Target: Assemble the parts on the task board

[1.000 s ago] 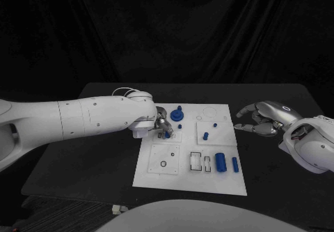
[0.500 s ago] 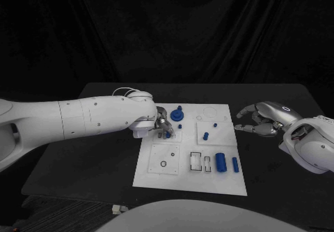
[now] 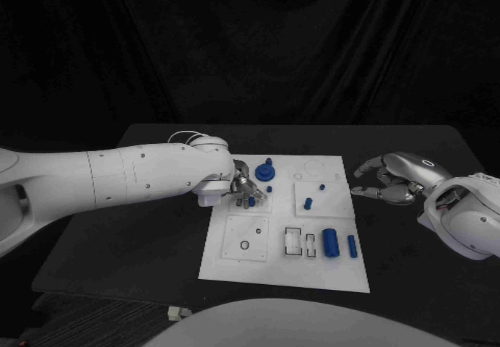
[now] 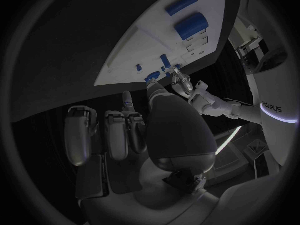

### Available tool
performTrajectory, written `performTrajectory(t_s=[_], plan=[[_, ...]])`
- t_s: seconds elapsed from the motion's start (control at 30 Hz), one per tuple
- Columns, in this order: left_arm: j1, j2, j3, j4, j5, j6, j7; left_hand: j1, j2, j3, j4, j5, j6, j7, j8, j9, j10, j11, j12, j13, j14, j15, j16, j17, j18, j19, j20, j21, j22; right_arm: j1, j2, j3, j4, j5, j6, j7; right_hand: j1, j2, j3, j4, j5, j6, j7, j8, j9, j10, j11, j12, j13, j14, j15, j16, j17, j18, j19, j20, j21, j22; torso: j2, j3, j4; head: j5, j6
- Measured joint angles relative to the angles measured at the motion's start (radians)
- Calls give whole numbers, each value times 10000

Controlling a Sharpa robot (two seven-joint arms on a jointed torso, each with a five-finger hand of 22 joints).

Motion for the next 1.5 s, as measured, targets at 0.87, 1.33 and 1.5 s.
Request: performTrajectory(t_s=[0.87,1.33,1.5], plan=[[441,-787,1,552,1,-467,149,328,318,-751,440,9,375,-196,587,1131,-1,-75,0,0,37,-38,0,0,-1,79,-79,0,0,-20,8,3,-34,0,20,1,0,0,0,0,0,70,-1,0,-15,0,0,0,-1,0,0,0,0,0,0,0,0,-2,8,-2,-5,45,0],[1428,-977,11,86,-41,-525,370,1213,389,-1102,411,50,337,-306,922,1799,-19,-166,0,0,37,-111,0,0,0,147,-146,0,0,-21,16,-1,-46,0,-9,57,0,0,-28,28,50,149,-38,50,-24,0,0,0,6,0,0,0,0,0,0,0,0,6,18,2,-1,11,0],[1441,-725,4,-514,-144,-442,421,1301,373,-1155,410,50,337,-306,960,1906,-19,-165,0,0,37,-111,0,0,-1,146,-146,0,0,-29,10,3,4,3,-104,207,41,41,-56,0,275,252,-40,50,-49,0,0,0,5,0,0,0,0,0,0,0,71,5,44,-7,4,-8,0]])
